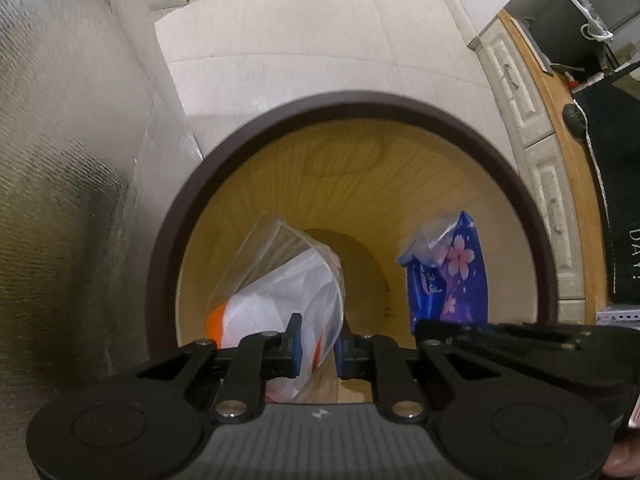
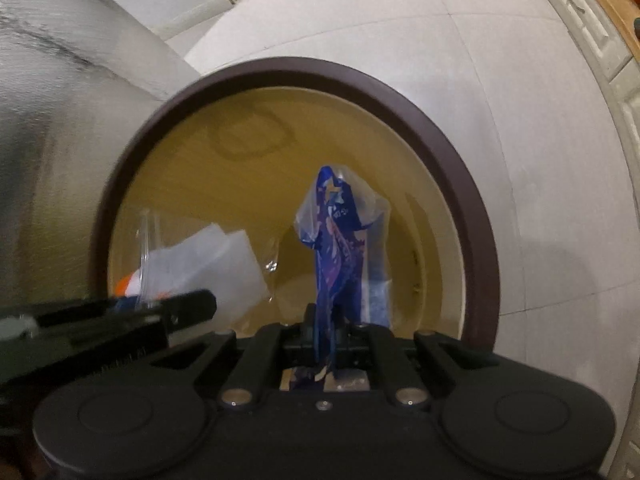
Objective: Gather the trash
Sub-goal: 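Open the left tool and the right tool to drop both bags into the bin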
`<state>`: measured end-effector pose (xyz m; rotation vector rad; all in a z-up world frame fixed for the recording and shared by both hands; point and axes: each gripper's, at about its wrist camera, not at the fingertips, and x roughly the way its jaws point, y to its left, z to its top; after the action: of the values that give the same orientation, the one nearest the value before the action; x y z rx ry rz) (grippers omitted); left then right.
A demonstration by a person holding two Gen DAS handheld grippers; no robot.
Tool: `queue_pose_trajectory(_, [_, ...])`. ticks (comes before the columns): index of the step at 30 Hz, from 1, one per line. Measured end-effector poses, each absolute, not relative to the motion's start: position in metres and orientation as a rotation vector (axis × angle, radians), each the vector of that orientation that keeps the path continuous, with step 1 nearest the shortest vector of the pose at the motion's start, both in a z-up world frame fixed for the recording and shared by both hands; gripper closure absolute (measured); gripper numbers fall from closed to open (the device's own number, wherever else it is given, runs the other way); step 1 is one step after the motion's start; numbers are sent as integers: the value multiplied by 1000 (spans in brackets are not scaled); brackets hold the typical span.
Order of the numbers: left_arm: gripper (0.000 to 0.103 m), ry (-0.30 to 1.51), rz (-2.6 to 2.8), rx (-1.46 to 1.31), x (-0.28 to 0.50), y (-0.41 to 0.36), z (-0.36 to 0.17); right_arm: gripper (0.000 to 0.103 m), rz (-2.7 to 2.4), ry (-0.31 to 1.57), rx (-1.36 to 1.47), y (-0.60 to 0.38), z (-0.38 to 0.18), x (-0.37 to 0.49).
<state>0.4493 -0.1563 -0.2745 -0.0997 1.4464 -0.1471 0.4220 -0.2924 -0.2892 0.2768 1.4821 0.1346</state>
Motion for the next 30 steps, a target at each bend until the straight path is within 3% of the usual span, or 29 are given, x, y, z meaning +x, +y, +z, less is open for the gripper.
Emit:
queue_pose_trajectory(5, [87, 1444, -143, -108, 448, -156, -284, 96, 129, 1486, 276, -290, -305, 430])
queue_pose_trajectory(17, [87, 1447, -143, -109, 447, -156, -292, 71, 124, 1465, 334, -301, -283, 431])
queue_pose_trajectory(30, [82, 1451, -170, -104, 449, -161, -291, 65, 117, 1429, 289, -326, -239, 405])
